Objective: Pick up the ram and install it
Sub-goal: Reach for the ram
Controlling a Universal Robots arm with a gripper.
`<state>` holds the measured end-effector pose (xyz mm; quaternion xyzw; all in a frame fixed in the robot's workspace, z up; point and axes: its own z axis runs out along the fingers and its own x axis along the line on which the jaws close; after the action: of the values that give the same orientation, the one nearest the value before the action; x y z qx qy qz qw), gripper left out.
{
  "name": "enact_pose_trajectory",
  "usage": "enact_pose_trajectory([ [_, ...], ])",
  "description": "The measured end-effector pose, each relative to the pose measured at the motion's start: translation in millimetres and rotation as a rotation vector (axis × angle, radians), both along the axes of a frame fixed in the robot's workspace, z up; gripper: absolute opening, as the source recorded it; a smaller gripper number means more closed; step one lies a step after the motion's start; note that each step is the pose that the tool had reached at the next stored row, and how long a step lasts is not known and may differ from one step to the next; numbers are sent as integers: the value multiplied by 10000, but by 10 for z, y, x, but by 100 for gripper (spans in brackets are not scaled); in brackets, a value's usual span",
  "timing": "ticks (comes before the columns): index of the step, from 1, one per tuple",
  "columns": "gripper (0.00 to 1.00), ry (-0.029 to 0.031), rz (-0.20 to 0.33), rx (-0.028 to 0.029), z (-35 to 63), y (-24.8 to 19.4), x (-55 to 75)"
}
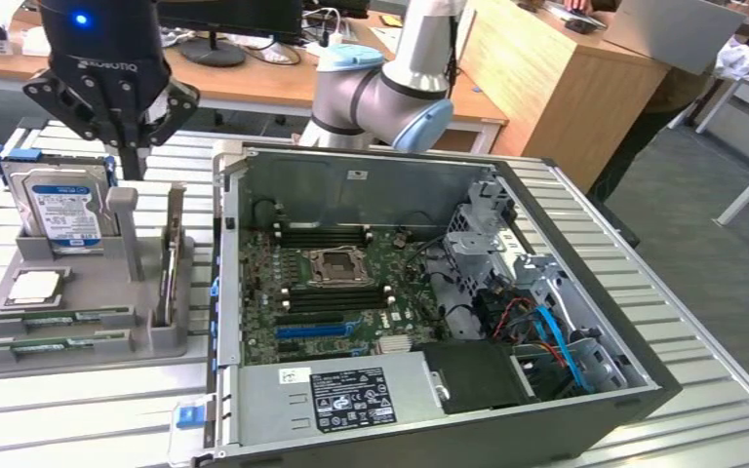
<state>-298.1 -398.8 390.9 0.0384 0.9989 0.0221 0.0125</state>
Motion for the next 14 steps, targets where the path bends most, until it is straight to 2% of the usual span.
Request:
enact_pose_trajectory([
  [14, 10, 0, 0, 0, -12, 0, -267],
])
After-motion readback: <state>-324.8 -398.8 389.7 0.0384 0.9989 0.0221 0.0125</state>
